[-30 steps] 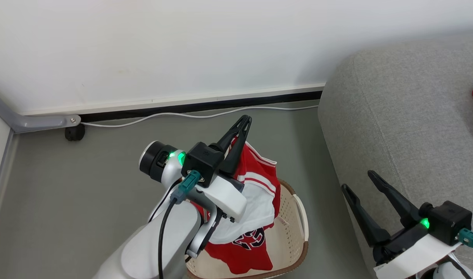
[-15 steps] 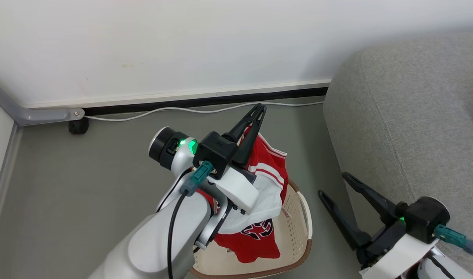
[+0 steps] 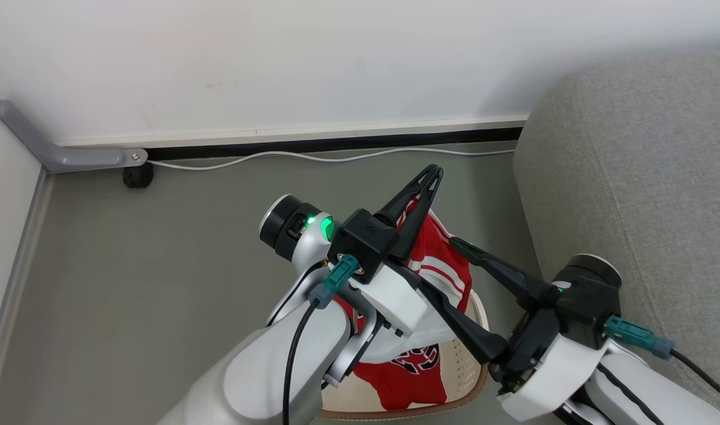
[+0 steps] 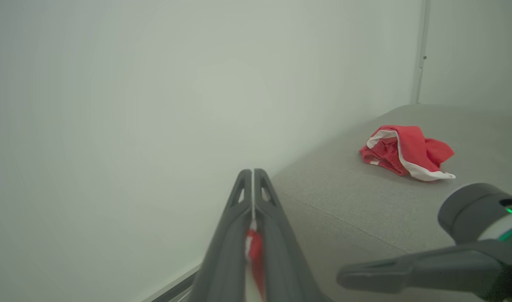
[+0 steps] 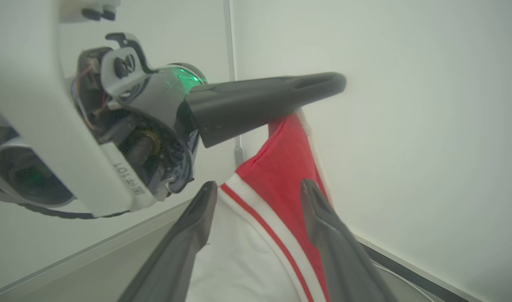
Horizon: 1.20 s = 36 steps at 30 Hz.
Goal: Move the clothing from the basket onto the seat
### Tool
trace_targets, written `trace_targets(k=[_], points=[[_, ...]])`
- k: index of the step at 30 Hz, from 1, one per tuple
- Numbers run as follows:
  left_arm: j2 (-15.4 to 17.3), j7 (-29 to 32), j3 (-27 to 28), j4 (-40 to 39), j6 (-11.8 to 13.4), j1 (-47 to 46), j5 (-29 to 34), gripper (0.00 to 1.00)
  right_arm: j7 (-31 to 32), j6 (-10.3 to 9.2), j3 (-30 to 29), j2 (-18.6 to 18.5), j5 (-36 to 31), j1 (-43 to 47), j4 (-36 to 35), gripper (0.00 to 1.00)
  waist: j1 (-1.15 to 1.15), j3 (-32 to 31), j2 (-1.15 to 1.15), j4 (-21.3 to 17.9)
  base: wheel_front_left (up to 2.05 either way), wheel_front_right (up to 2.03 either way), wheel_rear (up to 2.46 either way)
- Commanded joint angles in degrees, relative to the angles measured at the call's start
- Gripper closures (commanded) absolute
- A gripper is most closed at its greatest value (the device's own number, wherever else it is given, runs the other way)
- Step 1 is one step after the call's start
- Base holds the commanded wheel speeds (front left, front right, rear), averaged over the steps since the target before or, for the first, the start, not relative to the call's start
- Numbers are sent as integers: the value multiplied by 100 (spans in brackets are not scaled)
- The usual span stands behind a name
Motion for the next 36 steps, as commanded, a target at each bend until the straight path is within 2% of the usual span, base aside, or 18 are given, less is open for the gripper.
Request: trace_targets(k=[1, 8, 22, 29, 36], points=[[35, -77, 160, -94, 36, -278, 48, 100, -33, 7, 14, 56, -31, -84, -61, 0, 0, 6, 0, 34, 0, 0, 0], [-16, -132, 61, 9, -25, -294, -2, 100, -33, 7, 47, 369, -191, -176, 302, 0, 0, -25, 0, 129, 0, 0, 0], [-122, -217, -228, 264, -139, -410, -177, 100, -33, 7, 36, 999, -495, -411, 1485, 0, 0, -62, 0, 398, 0, 0, 0], [-141, -267, -334, 289, -82, -452, -253, 100, -33, 7, 133, 982, -485, -447, 1664, 0, 0, -18, 0, 445, 0, 0, 0], [-149, -305, -490, 315, -49, -508, -307, 100, -33, 7, 270, 884, -372, -542, 1356, 0, 0, 54, 0, 442, 0, 0, 0]])
